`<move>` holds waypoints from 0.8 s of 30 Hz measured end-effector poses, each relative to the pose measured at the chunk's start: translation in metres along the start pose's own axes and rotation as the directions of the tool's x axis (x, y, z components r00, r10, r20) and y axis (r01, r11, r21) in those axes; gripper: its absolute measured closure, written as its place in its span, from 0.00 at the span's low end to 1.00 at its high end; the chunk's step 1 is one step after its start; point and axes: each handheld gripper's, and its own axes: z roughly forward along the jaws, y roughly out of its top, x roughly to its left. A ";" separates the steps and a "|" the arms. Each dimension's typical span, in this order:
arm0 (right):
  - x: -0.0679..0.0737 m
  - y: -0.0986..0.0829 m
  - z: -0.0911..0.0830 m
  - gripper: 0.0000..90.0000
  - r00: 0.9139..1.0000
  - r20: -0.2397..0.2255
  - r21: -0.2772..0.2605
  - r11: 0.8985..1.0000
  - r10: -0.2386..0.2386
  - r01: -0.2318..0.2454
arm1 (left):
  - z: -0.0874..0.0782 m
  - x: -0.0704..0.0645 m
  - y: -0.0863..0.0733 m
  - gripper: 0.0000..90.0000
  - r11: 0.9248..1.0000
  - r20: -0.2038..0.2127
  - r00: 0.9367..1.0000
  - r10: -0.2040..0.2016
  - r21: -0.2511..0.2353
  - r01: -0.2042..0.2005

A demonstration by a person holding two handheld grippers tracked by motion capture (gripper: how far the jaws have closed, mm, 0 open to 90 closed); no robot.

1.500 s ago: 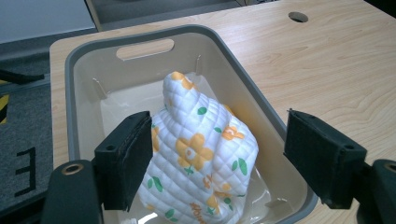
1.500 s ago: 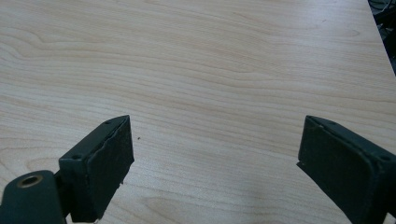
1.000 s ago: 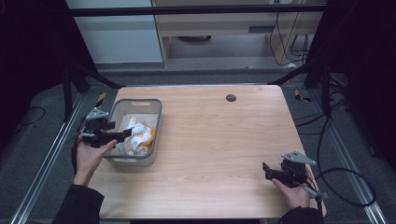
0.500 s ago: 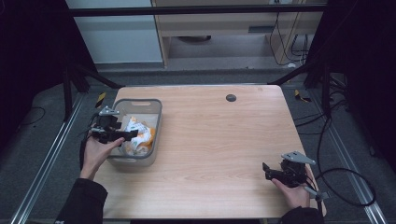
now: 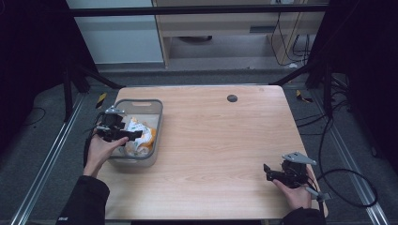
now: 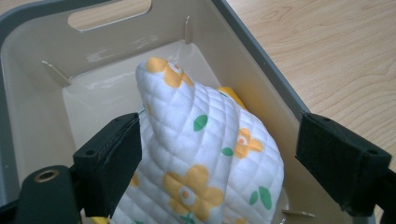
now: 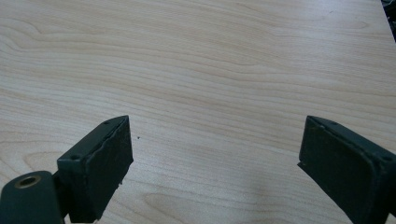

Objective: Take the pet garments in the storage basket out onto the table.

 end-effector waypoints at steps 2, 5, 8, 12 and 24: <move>0.000 0.000 0.001 0.10 1.000 0.000 0.003 1.000 -0.005 0.005 | 0.002 0.001 0.000 0.15 1.000 0.003 1.000 -0.002 0.006 0.002; 0.000 0.000 0.001 0.10 1.000 -0.003 0.009 1.000 -0.002 0.002 | 0.006 0.002 0.000 0.14 1.000 0.008 1.000 -0.001 0.023 0.001; 0.000 0.000 0.001 0.10 1.000 -0.004 0.013 1.000 -0.001 0.001 | 0.009 0.002 0.000 0.12 0.999 0.006 1.000 0.001 0.041 -0.002; 0.000 -0.001 0.002 0.09 1.000 -0.005 0.015 1.000 -0.003 0.003 | 0.013 0.002 -0.001 0.11 0.998 -0.002 1.000 0.006 0.058 -0.005; 0.001 -0.001 0.004 0.08 1.000 -0.011 0.035 0.999 -0.012 0.012 | 0.027 0.007 -0.006 0.07 0.993 0.001 1.000 -0.019 0.116 0.018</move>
